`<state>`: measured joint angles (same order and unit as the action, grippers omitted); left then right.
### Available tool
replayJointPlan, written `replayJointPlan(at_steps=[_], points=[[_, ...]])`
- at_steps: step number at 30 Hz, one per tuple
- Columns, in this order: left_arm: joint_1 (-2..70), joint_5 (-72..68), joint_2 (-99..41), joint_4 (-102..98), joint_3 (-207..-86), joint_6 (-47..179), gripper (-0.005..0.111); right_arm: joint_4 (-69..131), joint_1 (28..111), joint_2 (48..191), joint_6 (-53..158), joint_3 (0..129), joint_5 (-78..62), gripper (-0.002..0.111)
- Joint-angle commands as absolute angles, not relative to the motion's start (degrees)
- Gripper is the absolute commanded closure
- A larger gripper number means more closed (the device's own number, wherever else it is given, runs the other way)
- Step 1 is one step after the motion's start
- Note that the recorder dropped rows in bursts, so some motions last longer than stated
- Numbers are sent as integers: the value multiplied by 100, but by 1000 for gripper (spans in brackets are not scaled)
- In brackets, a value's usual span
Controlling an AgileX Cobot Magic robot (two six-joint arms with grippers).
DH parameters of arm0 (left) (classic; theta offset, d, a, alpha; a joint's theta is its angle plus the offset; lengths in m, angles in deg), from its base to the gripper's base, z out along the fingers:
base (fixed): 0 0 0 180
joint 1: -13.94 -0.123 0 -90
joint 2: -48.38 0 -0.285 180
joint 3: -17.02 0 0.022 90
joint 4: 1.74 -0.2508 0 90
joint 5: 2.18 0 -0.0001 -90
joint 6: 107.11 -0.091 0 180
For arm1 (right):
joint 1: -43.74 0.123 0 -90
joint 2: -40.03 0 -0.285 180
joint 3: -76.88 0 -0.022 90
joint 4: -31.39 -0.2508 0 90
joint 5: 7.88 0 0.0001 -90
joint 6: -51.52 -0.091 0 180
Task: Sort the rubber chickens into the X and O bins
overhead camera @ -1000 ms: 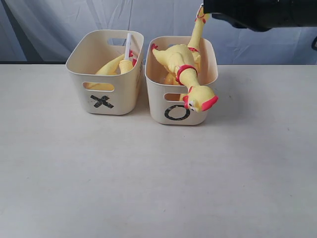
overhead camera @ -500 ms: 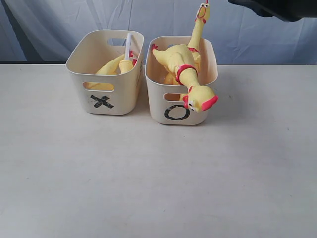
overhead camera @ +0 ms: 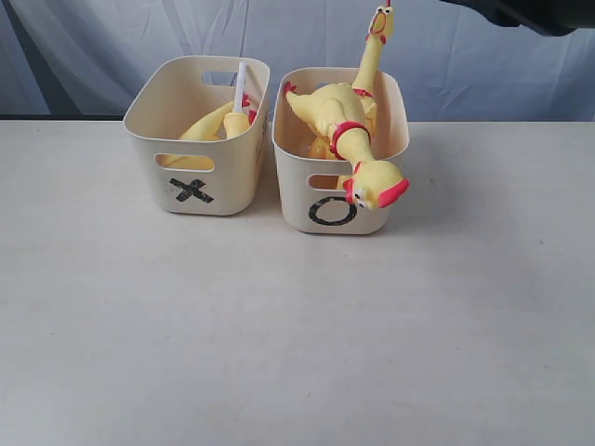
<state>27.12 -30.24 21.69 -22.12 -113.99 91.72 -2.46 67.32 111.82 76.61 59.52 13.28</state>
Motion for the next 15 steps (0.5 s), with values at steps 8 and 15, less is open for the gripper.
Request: replayJointPlan(at_steps=[8, 15], points=[[2725, -3002, 2197, -2236, -11378, 9173, 107, -417, 6721, 11141, 7697, 5932, 1304, 108], [2705, -3004, 2201, -2278, -11378, 9173, 107, -416, 6711, 11096, 7697, 5932, 1265, 108]])
